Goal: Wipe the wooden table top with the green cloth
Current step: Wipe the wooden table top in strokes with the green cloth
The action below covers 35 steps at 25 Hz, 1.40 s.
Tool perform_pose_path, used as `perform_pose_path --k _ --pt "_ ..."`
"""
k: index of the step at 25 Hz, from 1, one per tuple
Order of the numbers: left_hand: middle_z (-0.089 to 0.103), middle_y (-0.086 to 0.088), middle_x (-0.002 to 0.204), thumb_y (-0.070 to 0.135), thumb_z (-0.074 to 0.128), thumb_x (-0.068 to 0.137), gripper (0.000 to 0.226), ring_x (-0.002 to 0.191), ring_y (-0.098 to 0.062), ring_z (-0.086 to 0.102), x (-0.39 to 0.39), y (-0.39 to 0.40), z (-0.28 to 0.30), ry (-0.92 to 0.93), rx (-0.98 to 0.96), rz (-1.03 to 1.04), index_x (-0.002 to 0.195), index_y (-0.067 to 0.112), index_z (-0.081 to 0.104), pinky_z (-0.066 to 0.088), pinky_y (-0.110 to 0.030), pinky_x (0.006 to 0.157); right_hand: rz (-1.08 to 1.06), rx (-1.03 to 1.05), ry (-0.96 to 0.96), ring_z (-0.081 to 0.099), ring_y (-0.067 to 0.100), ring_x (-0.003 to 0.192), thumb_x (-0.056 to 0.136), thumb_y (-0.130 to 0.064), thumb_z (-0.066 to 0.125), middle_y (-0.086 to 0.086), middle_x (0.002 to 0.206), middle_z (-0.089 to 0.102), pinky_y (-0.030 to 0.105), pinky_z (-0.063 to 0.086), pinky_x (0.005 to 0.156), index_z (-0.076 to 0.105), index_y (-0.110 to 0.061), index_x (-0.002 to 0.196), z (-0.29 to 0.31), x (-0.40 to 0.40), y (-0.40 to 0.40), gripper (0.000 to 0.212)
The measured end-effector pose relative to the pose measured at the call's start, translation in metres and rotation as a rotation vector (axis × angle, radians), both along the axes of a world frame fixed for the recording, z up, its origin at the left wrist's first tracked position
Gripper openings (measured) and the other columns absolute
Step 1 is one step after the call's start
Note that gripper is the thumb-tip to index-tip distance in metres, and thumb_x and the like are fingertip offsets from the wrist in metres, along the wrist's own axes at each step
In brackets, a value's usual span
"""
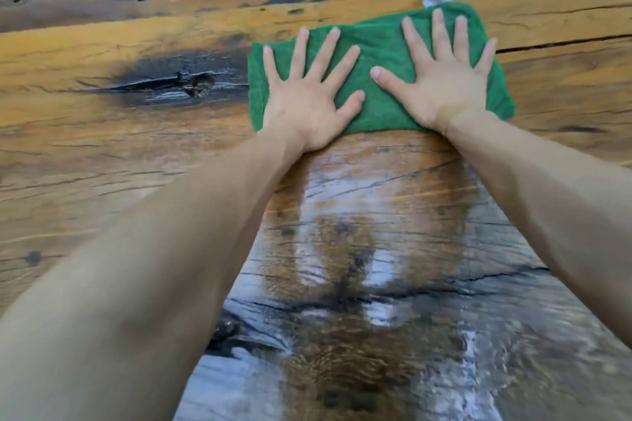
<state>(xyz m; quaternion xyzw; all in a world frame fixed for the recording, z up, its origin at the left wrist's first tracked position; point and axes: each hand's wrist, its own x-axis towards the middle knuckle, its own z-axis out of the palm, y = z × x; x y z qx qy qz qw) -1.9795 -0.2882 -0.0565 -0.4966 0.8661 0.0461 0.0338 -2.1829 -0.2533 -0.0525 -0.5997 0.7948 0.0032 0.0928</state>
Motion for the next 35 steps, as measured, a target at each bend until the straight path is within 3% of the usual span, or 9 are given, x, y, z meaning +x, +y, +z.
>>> perform_pose_path --k 8,30,35 --pt "-0.021 -0.005 0.167 0.076 0.005 0.089 0.072 0.151 -0.039 -0.023 0.009 0.134 -0.005 -0.024 0.040 0.033 0.156 0.050 -0.007 -0.008 -0.074 0.113 -0.021 0.006 0.006 -0.013 0.026 0.153 0.075 -0.095 0.008 -0.003 0.168 -0.011 0.067 -0.007 0.116 -0.004 -0.048 0.155 -0.004 0.012 0.138 0.093" --pt "-0.026 -0.009 0.164 0.071 0.006 0.093 0.072 0.150 -0.039 -0.026 0.105 0.536 0.011 -0.065 0.164 -0.020 0.156 0.043 -0.014 -0.012 -0.072 0.112 -0.018 0.106 0.026 -0.018 0.027 0.152 0.077 -0.091 0.005 -0.002 0.166 -0.016 0.066 -0.005 0.117 -0.010 -0.046 0.155 0.004 0.107 0.538 0.091" --pt "-0.008 -0.011 0.168 0.070 0.017 0.095 0.071 0.153 -0.041 -0.011 0.119 0.600 0.010 -0.015 0.140 -0.036 0.159 0.041 0.004 -0.004 -0.073 0.114 -0.013 0.092 0.023 -0.011 0.029 0.153 0.077 -0.091 0.003 0.000 0.167 -0.008 0.067 -0.003 0.116 -0.001 -0.043 0.157 0.008 0.121 0.605 0.093"
